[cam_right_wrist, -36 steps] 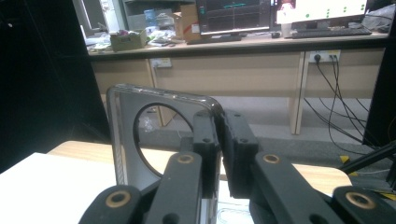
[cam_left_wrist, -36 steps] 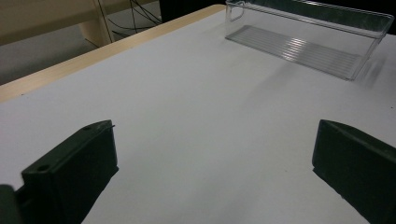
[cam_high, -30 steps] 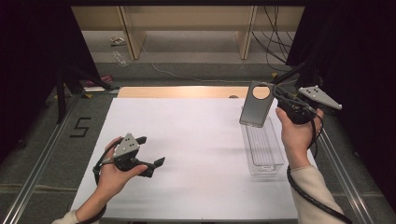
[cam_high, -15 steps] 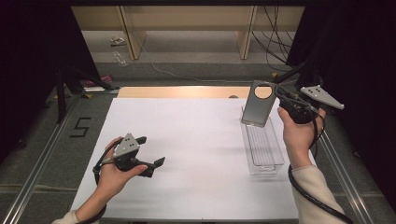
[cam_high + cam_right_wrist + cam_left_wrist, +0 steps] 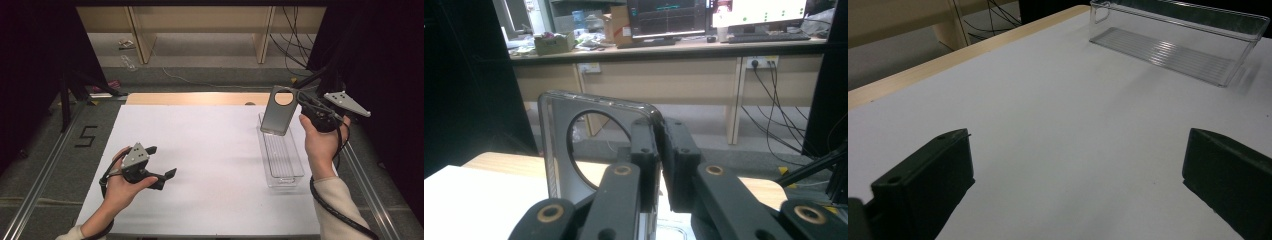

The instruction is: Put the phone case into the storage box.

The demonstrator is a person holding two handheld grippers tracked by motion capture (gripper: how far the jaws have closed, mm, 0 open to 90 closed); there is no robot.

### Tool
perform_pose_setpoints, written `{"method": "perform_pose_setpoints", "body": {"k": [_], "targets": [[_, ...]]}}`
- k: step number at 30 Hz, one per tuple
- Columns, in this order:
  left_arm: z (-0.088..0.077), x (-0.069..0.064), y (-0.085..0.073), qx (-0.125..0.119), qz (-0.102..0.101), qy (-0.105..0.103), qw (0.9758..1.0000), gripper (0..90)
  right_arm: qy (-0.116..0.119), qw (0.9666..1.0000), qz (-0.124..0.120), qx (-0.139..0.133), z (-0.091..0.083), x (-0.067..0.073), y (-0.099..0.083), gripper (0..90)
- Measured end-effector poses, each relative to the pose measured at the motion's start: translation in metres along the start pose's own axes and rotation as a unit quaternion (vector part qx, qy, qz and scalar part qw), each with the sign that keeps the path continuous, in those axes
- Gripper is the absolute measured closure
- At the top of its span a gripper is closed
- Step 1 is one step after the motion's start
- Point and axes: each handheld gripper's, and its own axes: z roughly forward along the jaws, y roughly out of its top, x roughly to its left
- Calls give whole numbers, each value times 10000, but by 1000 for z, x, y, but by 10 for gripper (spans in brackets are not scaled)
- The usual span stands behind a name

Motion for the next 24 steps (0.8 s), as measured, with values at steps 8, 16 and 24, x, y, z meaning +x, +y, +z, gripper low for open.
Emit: {"method": "perform_pose_setpoints", "body": {"k": [8,16,24], "targets": [[0,0,0,5,-4,-8,10000,0,-38,10000,19,4,0,-4,0,850],[0,0,0,10,0,-7,10000,0,-64,10000,-9,6,1,-6,0,850],[0,0,0,8,-3,-8,10000,0,-112,9999,-7,13,1,-10,-1,849]]}}
